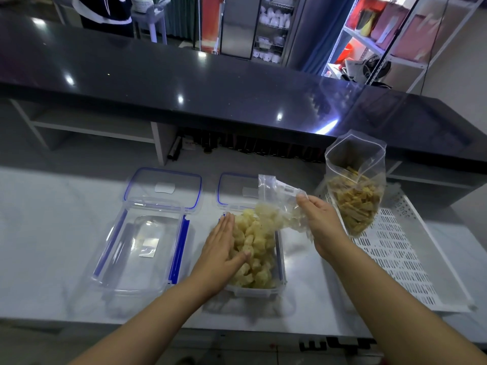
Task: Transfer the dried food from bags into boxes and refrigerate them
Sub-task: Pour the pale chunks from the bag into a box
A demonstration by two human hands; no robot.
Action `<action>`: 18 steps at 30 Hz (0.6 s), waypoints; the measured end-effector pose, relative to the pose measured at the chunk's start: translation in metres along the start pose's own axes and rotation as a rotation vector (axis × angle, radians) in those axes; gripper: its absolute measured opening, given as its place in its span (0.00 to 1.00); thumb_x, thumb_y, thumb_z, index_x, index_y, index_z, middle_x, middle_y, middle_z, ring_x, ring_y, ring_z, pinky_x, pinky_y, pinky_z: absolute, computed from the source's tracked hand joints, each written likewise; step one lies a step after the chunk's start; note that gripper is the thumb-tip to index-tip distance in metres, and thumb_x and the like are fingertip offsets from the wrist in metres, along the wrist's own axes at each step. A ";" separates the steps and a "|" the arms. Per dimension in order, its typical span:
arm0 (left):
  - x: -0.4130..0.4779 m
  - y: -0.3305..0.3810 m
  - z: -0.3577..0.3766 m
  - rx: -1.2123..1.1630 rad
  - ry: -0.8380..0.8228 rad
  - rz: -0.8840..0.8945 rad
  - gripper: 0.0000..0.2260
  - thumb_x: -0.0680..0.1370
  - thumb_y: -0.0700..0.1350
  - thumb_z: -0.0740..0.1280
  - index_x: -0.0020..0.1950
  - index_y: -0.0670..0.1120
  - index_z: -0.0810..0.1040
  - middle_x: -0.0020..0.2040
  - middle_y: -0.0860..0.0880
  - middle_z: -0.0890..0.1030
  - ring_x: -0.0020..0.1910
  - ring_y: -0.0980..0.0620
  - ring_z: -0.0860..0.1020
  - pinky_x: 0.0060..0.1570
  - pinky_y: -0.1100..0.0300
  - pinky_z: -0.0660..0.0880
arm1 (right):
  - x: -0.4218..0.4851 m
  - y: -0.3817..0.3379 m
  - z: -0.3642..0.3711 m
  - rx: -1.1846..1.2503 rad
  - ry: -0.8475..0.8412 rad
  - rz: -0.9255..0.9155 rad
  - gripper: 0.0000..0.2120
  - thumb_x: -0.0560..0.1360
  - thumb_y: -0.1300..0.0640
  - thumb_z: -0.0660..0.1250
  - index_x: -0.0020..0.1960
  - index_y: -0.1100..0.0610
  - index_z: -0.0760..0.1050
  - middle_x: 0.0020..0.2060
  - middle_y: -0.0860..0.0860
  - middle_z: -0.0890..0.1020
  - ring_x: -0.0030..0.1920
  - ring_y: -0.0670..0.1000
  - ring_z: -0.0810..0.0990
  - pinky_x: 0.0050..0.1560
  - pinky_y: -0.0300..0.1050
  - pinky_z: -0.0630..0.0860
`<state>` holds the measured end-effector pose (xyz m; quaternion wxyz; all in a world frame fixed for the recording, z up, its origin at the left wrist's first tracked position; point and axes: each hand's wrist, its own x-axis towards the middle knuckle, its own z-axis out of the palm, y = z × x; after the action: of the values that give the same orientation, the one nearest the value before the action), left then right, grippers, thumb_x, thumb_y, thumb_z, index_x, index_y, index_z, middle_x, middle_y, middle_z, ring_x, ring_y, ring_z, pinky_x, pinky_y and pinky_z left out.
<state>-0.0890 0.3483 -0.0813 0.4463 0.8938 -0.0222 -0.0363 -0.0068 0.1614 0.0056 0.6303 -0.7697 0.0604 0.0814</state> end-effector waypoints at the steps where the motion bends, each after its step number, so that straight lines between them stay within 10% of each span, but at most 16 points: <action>1: 0.002 0.001 -0.001 -0.021 0.004 -0.013 0.35 0.79 0.55 0.59 0.77 0.52 0.39 0.76 0.59 0.40 0.72 0.63 0.38 0.73 0.59 0.43 | 0.000 -0.002 0.001 -0.046 -0.020 -0.004 0.12 0.79 0.51 0.63 0.44 0.56 0.81 0.38 0.53 0.83 0.40 0.52 0.81 0.43 0.47 0.77; 18: 0.015 0.007 -0.014 -0.329 0.089 -0.169 0.29 0.79 0.50 0.55 0.77 0.53 0.45 0.78 0.53 0.50 0.76 0.55 0.50 0.75 0.51 0.51 | 0.005 -0.038 0.008 -0.470 -0.150 0.064 0.14 0.77 0.50 0.66 0.45 0.60 0.82 0.37 0.54 0.81 0.36 0.51 0.77 0.38 0.44 0.74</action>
<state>-0.0733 0.3540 -0.0684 0.5823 0.8082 0.0790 -0.0375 0.0049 0.1769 0.0395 0.4338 -0.8847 0.0174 0.1699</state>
